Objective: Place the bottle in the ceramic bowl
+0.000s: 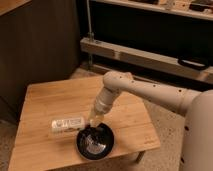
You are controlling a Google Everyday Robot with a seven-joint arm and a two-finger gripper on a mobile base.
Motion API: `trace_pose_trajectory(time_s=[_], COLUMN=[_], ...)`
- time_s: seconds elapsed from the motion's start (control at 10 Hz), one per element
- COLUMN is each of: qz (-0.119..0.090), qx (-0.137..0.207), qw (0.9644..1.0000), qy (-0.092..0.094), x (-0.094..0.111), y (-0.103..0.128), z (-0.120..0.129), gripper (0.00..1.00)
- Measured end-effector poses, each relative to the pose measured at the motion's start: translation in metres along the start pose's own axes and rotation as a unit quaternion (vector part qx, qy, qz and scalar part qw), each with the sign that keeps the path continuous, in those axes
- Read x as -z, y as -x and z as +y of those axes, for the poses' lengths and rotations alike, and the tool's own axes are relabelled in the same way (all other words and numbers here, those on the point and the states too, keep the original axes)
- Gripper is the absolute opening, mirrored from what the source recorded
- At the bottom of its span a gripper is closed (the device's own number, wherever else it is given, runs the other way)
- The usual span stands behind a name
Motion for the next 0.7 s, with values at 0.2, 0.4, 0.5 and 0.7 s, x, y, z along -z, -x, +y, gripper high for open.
trace_pose_trajectory(time_s=[0.2, 0.4, 0.5, 0.7], qz=[-0.004, -0.006, -0.007, -0.006], qx=[0.001, 0.002, 0.003, 0.007], qw=[1.0000, 1.0000, 0.9999, 0.9999], qy=[0.003, 0.007, 0.008, 0.013], x=[0.001, 0.006, 0.009, 0.009], y=[-0.004, -0.010, -0.012, -0.013], z=[0.009, 0.025, 0.030, 0.041], gripper=[0.00, 0.00, 0.00, 0.00])
